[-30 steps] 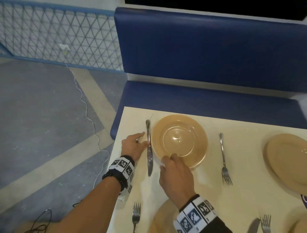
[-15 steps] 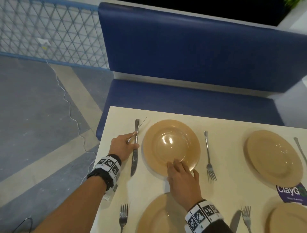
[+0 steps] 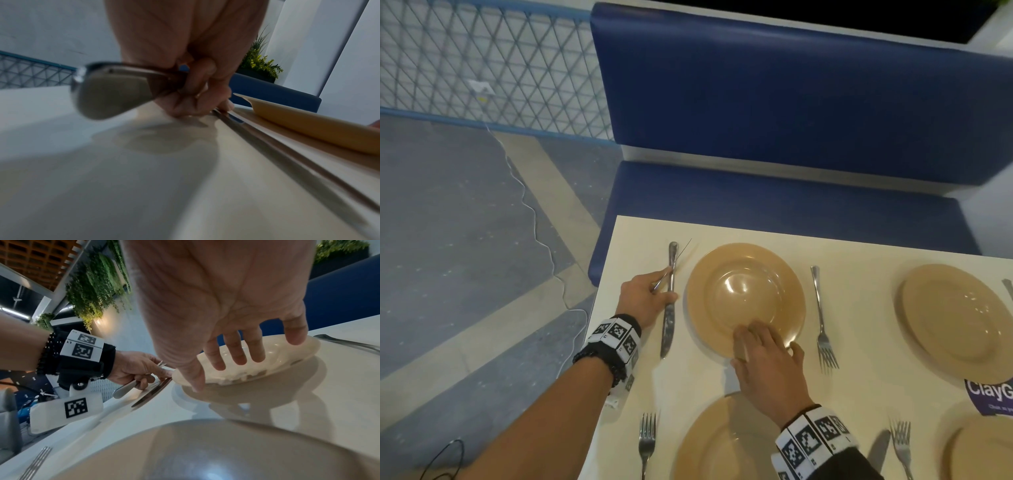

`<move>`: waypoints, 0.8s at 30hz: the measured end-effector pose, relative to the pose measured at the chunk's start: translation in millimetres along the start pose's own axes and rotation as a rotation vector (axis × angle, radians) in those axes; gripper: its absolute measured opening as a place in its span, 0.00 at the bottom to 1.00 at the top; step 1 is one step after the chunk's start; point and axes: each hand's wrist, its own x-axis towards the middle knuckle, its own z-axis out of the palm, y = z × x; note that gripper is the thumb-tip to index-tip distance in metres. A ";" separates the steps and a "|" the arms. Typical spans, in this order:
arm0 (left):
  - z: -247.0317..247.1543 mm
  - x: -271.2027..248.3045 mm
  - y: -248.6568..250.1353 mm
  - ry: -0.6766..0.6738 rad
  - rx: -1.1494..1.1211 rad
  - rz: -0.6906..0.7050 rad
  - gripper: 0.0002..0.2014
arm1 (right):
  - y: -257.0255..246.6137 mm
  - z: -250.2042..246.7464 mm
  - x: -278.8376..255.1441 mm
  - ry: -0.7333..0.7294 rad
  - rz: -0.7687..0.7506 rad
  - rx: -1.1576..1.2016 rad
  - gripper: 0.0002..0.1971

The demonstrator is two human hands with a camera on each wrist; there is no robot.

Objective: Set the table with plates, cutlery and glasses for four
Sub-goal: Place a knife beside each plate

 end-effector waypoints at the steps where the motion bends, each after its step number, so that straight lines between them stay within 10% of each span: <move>1: 0.1 0.2 -0.4 0.000 0.002 0.003 0.26 | -0.3 -1.0 0.3 0.008 0.002 0.013 0.24; 18: -2.0 -3.7 5.3 -0.016 -0.009 -0.003 0.26 | -5.7 -14.0 0.7 -0.093 0.025 0.055 0.28; 24: -12.6 -42.1 18.2 0.071 -0.037 0.058 0.15 | -15.6 -38.4 -7.5 0.094 0.001 0.275 0.23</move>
